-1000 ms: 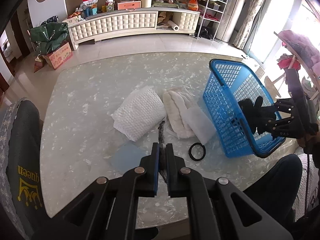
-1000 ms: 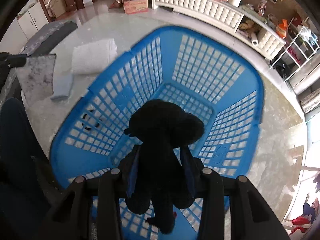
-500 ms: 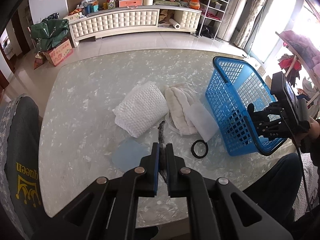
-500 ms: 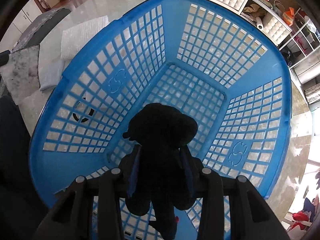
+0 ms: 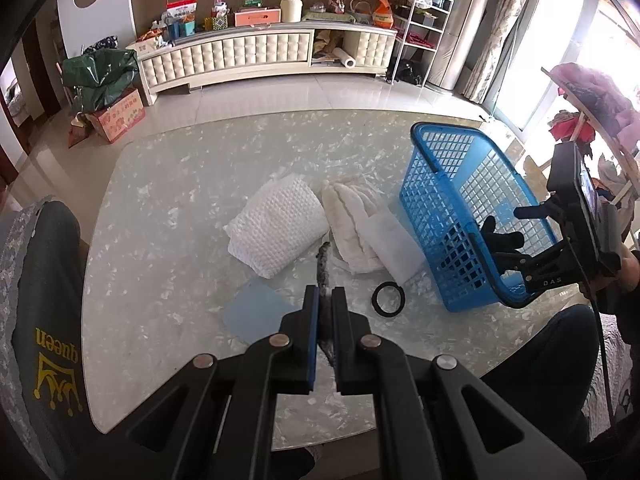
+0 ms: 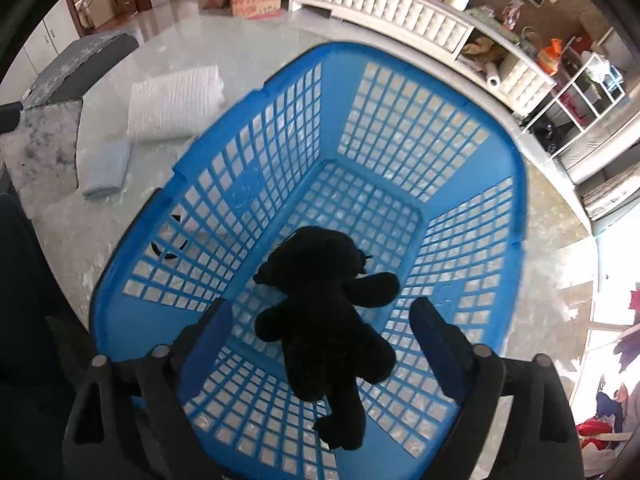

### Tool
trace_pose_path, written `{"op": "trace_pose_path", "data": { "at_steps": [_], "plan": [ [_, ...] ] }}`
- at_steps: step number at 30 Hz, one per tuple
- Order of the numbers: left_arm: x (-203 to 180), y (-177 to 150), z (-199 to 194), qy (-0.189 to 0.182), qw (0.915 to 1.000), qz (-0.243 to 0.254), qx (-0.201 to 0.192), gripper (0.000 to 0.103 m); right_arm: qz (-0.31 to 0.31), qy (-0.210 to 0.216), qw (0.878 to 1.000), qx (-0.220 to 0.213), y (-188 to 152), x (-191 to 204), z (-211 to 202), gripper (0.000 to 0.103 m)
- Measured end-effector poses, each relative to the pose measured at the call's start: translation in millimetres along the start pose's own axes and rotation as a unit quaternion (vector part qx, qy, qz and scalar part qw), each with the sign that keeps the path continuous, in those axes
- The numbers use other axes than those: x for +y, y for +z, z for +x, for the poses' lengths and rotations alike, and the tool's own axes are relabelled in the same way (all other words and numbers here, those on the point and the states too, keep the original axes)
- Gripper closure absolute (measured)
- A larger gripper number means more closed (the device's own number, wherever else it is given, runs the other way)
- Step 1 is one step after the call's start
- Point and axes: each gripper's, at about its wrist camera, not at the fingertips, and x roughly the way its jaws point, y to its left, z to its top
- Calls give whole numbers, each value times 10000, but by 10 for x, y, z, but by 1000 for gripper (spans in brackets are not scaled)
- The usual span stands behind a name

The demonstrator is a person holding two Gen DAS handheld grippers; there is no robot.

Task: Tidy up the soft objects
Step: 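Lower the plush toy into the blue basket and open the right tool, then carry the grey speckled cloth over the basket and release it with the left tool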

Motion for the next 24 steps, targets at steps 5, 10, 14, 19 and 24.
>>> {"op": "trace_pose_path", "data": {
  "at_steps": [5, 10, 14, 19, 24],
  "plan": [
    [-88, -4, -103, 5, 9999, 72, -101, 98, 186, -117, 9993, -318, -77, -42, -242, 2],
    [-175, 21, -181, 23, 9997, 146, -183, 98, 392, -194, 9971, -628, -176, -105, -451, 1],
    [-280, 82, -251, 38, 9992, 276, -273, 98, 556, -260, 9949, -796, -262, -154, -565, 1],
    [-420, 182, -282, 94, 9983, 483, -324, 98, 815, -371, 9909, -1000, -422, -213, -742, 1],
    [-603, 345, -297, 93, 9967, 709, -393, 98, 926, -444, 9890, -1061, -519, -274, -764, 1]
  ]
}}
